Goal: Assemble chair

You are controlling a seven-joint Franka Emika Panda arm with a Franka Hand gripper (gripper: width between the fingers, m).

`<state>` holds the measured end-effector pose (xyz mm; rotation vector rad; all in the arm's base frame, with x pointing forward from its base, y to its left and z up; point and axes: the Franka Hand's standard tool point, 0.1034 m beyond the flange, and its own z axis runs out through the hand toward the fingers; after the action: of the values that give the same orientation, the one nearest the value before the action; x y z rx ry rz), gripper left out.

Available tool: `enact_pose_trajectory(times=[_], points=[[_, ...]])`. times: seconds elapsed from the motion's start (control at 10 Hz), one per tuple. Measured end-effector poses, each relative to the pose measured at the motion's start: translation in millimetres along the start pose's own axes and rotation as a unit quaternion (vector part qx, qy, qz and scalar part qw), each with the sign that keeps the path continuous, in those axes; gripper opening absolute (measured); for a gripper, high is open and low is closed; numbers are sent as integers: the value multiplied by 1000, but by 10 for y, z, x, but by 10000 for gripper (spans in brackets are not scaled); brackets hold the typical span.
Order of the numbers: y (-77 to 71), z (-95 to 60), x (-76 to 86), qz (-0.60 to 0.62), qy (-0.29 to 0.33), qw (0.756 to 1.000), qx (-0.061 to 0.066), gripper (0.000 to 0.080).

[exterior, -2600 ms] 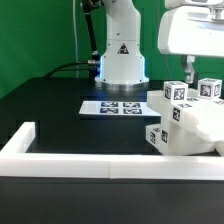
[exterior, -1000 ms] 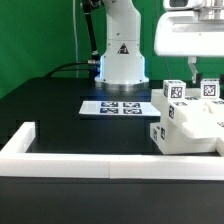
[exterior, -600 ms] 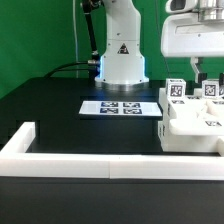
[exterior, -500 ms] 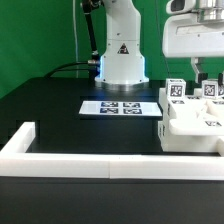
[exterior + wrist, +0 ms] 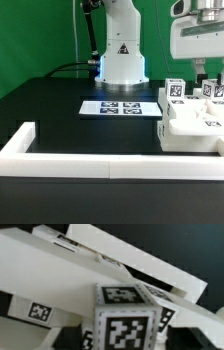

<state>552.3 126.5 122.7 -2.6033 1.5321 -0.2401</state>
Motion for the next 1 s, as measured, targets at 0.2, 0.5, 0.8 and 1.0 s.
enact_pose_trajectory(times=[0.2, 0.5, 0.8, 1.0], points=[[-5, -2, -24, -67, 0, 998, 0, 623], [-13, 3, -61, -221, 1, 975, -1, 648], [-9, 6, -57, -343, 1, 939, -2, 649], [-7, 6, -50, -394, 1, 919, -2, 649]])
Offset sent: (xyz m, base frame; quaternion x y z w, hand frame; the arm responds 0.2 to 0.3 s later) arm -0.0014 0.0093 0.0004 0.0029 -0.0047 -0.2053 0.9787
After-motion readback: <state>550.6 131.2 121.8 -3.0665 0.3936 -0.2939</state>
